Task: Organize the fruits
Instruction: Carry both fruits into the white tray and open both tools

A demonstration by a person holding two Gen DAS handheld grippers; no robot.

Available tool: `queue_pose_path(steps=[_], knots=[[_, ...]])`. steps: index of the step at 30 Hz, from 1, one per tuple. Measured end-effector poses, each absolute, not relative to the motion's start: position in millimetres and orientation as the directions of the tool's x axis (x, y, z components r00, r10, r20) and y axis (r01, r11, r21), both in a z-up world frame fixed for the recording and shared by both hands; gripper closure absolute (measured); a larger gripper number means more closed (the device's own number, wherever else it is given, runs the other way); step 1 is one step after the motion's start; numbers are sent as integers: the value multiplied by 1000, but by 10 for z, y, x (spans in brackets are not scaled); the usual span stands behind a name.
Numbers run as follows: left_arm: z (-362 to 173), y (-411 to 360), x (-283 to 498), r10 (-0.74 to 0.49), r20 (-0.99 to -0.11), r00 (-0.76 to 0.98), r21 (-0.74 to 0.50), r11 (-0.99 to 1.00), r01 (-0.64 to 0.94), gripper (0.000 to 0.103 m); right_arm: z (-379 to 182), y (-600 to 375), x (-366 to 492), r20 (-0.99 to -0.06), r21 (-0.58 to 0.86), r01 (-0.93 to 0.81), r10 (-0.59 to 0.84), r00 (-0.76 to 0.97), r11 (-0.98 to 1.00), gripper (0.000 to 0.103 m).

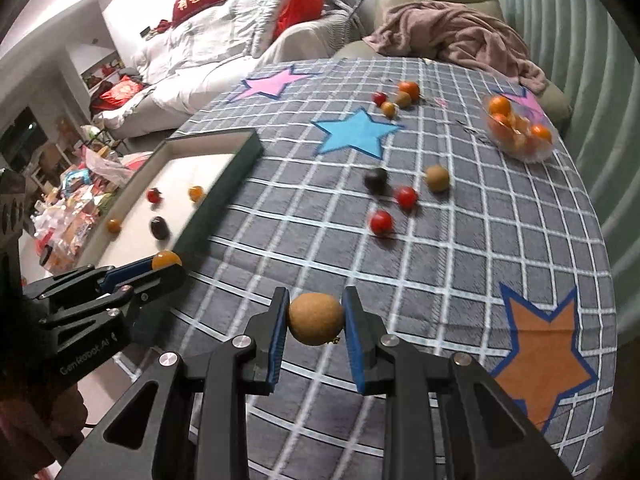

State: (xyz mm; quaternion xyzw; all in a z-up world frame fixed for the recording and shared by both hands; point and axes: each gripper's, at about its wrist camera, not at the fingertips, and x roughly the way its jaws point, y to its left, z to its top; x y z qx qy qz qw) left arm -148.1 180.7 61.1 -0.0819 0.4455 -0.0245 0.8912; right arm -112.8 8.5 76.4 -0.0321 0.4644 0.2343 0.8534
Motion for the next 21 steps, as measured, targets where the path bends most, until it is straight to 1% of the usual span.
queue_pose_path(steps=[13,21], knots=[[697,2330,-1681,-60,-774,630,-163,981,-108,80,975,830,-1253,-800,151,-542,424,424,826,74],[654,2684,-1781,3,-779,628,-129,978,-165,80,982,1276,-1324,-809,144,-603,444,385,785,74]])
